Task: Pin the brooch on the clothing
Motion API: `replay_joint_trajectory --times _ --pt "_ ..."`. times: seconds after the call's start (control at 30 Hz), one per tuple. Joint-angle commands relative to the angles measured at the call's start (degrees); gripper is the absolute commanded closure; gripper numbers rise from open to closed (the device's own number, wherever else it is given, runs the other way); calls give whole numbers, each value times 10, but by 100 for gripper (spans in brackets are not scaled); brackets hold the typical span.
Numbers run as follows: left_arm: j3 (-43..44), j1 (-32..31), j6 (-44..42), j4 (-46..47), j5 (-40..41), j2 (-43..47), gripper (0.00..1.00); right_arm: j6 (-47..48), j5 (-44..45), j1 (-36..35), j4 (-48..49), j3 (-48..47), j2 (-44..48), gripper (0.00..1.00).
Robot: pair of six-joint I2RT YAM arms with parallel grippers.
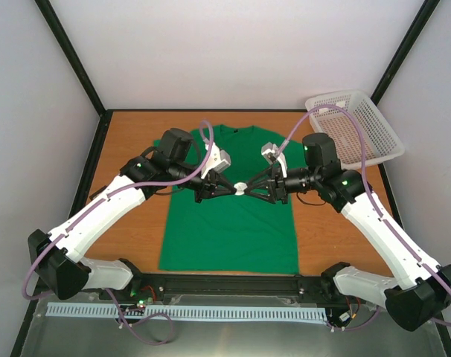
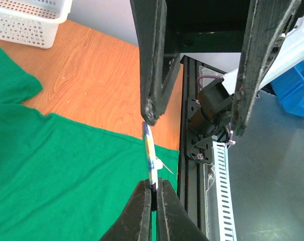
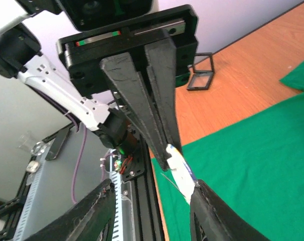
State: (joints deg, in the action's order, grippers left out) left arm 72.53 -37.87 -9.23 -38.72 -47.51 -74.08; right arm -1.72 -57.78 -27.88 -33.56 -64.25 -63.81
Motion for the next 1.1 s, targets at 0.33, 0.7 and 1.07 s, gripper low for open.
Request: replay_joint_trajectory --times 0.33,0.7,1.07 --pt "12 -5 -16 5 -52 8 99 -1 -7 5 14 7 -12 73" --pt "-23 -5 52 80 -36 45 82 -128 -7 5 165 65 36 97" --pt "-237 3 335 458 -37 180 49 -334 30 5 403 168 125 97"
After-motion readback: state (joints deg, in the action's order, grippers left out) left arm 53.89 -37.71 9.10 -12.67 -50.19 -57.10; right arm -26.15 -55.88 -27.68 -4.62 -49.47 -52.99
